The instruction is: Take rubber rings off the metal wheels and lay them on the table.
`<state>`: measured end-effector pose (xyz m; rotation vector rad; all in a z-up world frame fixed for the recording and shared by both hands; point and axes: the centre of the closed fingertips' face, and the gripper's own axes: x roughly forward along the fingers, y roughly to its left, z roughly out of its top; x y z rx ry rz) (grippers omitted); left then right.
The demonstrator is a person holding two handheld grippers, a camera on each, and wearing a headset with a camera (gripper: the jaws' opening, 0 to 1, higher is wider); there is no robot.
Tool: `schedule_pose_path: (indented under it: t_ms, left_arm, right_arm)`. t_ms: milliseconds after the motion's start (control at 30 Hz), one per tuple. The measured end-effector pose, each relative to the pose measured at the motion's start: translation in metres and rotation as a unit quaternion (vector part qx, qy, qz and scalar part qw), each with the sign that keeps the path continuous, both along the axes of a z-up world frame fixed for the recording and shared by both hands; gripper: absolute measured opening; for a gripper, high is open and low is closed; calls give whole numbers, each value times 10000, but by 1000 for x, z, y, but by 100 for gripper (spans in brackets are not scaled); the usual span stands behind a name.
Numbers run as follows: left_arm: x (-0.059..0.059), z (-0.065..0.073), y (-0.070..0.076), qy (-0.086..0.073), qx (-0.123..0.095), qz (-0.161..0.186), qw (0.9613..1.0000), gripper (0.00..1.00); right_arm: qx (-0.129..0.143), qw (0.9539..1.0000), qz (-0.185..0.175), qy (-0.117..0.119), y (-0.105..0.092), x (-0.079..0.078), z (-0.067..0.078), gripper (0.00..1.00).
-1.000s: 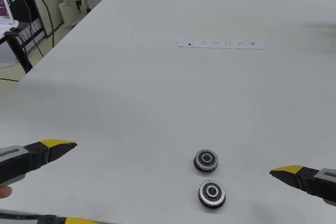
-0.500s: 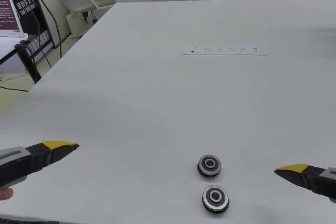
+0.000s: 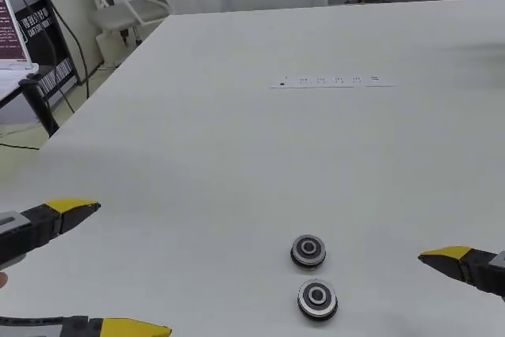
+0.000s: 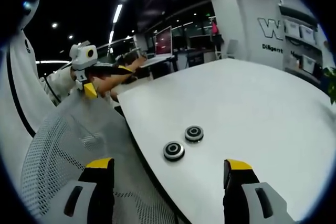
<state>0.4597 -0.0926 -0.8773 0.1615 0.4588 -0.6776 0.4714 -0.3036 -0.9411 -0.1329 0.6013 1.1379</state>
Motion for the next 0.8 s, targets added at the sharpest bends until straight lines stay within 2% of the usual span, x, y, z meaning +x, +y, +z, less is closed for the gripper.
schedule_pose_path:
  t_ms: [267, 333, 400, 500, 667, 800]
  left_arm:
    - [8, 15, -5, -327, -34, 77, 9994, 100]
    - [11, 14, -3, -408, 72, 141, 9990, 99]
    - [13, 13, -1, -402, 140, 178, 9989, 98]
    - [15, 16, -4, -473, 92, 182, 9987, 98]
    - [17, 23, -13, -569, -25, 127, 9983, 96]
    - [18, 24, -23, -575, 48, 37, 9983, 96]
  right_arm:
    - [112, 9999, 44, -50, -2, 1, 2, 84]
    - [164, 9998, 36, -71, -2, 2, 3, 84]
    - [212, 9997, 27, -98, -2, 4, 2, 83]
    - [249, 9996, 8, -107, -4, 4, 0, 83]
    - [339, 9994, 39, -102, -6, 5, -3, 81]
    - [408, 9991, 55, -107, -7, 9, -4, 81]
